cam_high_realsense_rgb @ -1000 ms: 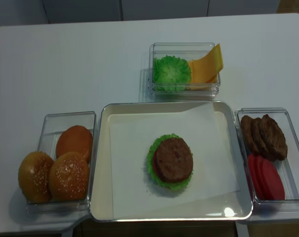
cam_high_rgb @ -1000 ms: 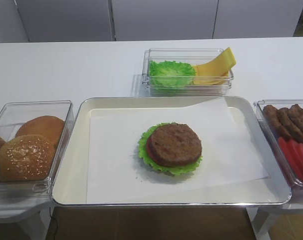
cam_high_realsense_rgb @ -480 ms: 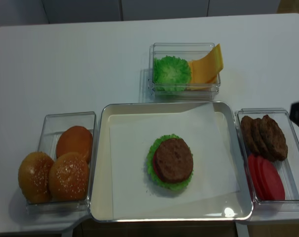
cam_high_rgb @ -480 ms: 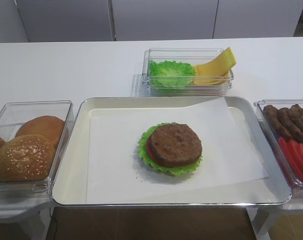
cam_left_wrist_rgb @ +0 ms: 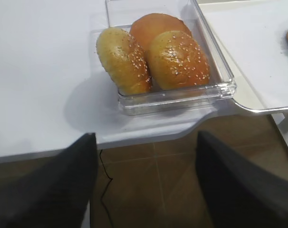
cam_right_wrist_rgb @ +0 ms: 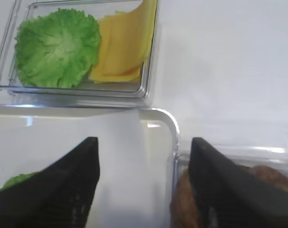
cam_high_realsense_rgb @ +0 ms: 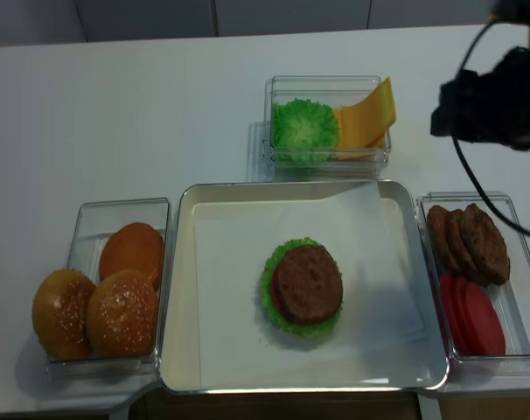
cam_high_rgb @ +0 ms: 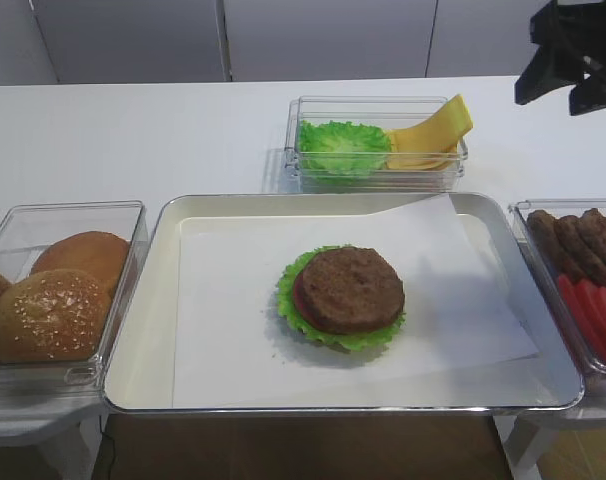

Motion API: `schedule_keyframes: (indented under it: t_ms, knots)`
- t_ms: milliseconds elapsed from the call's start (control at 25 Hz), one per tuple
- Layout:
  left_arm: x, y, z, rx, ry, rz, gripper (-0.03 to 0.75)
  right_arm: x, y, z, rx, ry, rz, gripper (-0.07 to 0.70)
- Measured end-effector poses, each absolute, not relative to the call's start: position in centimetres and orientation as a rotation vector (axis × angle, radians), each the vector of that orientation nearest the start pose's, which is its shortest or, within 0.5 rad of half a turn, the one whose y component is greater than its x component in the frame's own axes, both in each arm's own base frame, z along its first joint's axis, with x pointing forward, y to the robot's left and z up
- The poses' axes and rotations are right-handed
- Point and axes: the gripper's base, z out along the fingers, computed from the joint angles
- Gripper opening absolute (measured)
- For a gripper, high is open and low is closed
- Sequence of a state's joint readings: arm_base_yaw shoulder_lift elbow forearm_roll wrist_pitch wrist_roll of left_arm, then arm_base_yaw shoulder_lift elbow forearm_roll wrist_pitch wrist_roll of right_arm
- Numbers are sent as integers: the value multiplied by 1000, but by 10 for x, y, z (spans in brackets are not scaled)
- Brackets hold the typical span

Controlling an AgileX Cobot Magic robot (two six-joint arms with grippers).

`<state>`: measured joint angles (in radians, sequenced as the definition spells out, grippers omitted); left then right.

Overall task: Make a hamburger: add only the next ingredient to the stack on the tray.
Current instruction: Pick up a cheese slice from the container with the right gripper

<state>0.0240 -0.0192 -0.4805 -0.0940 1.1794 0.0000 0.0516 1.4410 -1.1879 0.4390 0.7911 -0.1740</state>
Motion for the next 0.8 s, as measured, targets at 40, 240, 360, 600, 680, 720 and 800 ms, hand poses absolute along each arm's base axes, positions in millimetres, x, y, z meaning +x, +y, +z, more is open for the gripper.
schedule_keyframes:
  t_ms: [40,240,360,600,680,720,800]
  knots:
    - [-11,-8,263,-15,2161,-101,477,315,44,317,-20,2484,471,449]
    - [-11,-8,263,-15,2161,-101,477,355,49,298,-19,2512,515,416]
    - [-11,-8,263,-15,2161,-101,477,375,52,285,-26,2528,541,407]
    - [-11,-8,263,-15,2161,-101,477,405,56,262,-38,2546,582,398]
    - [-11,-8,263,-15,2161,-101,477,411,57,257,-40,2551,584,377]
    - [-11,-8,263,-15,2161,-101,477,414,57,255,-44,2552,584,363]
    - [-11,-8,263,-15,2161,-101,477,417,57,252,-54,2548,586,339]
